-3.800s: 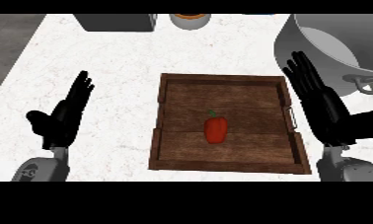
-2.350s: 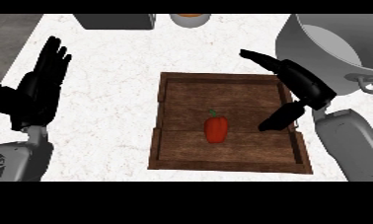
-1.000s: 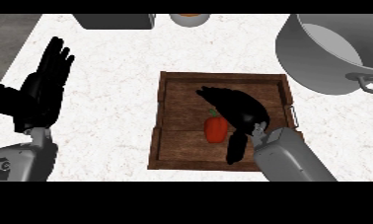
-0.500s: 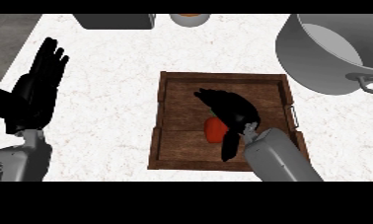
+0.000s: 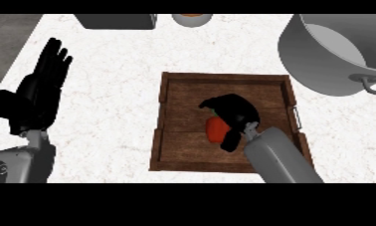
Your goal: Pick the bell pepper from the tray and place it in the pot
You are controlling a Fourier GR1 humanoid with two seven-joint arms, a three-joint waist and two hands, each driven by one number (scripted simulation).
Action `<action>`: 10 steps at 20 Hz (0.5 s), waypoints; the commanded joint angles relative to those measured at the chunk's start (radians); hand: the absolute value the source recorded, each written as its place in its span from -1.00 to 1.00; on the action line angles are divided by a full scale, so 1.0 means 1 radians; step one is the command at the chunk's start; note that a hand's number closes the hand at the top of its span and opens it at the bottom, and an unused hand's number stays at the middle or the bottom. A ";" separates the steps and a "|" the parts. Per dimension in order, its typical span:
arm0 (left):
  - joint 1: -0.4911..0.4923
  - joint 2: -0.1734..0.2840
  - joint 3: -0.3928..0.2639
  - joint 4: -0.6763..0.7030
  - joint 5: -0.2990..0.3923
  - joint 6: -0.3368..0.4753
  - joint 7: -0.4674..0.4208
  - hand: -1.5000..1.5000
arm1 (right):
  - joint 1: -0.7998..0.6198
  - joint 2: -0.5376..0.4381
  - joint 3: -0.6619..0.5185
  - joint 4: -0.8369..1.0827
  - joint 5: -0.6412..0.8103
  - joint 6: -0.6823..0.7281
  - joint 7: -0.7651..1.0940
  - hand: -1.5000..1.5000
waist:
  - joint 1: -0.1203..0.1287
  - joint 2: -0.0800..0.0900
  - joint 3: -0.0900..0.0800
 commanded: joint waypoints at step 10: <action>-0.039 -0.009 0.044 0.098 0.002 -0.037 -0.080 0.00 | 0.015 0.028 0.031 0.106 0.137 -0.087 -0.183 1.00 | -0.004 0.001 0.000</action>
